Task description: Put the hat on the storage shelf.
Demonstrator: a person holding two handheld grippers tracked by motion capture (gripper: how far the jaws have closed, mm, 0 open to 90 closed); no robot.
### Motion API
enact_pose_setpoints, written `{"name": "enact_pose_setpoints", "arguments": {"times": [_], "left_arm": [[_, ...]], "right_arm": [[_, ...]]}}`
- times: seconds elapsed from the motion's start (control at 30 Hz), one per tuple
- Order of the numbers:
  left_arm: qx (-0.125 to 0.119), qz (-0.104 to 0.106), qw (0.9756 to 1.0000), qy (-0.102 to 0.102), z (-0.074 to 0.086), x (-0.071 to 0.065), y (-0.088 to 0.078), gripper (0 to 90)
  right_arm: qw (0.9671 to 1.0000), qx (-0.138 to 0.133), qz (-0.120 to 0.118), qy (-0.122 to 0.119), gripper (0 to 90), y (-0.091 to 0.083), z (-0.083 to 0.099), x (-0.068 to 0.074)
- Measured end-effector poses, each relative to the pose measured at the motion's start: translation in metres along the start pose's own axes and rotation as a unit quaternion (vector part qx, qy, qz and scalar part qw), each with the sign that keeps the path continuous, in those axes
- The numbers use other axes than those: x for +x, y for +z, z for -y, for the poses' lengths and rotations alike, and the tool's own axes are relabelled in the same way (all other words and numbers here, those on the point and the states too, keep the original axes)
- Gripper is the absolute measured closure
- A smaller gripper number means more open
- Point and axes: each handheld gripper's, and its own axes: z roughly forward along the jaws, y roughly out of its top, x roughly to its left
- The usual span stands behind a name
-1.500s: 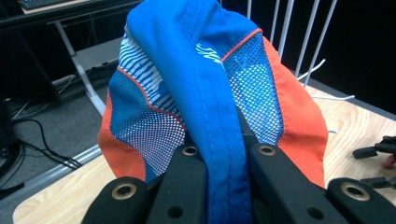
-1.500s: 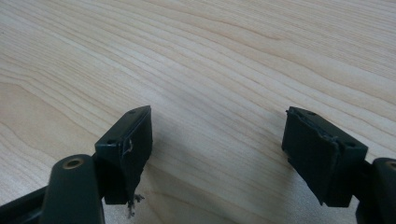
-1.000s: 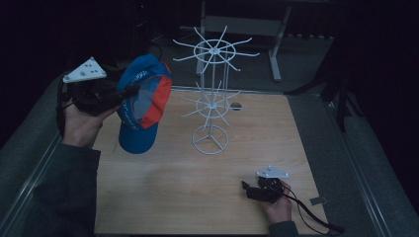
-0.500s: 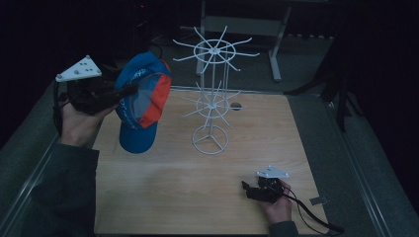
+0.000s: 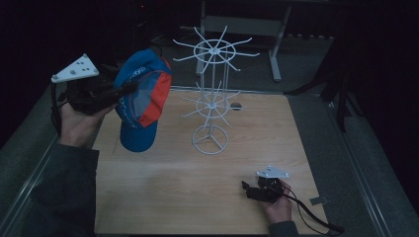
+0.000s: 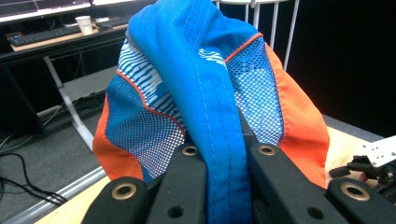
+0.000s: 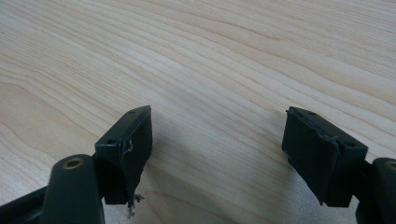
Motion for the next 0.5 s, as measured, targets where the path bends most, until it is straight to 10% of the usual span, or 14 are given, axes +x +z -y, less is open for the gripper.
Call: {"name": "enact_pose_setpoints", "arguments": {"times": [0.5], "left_arm": [[-0.031,0.011,0.9995,-0.003,-0.0038,-0.0033,-0.0031,88.9]], "right_arm": [[1.0000,0.000,0.000,-0.001,24.3,0.0000,0.0000,-0.0002]]}}
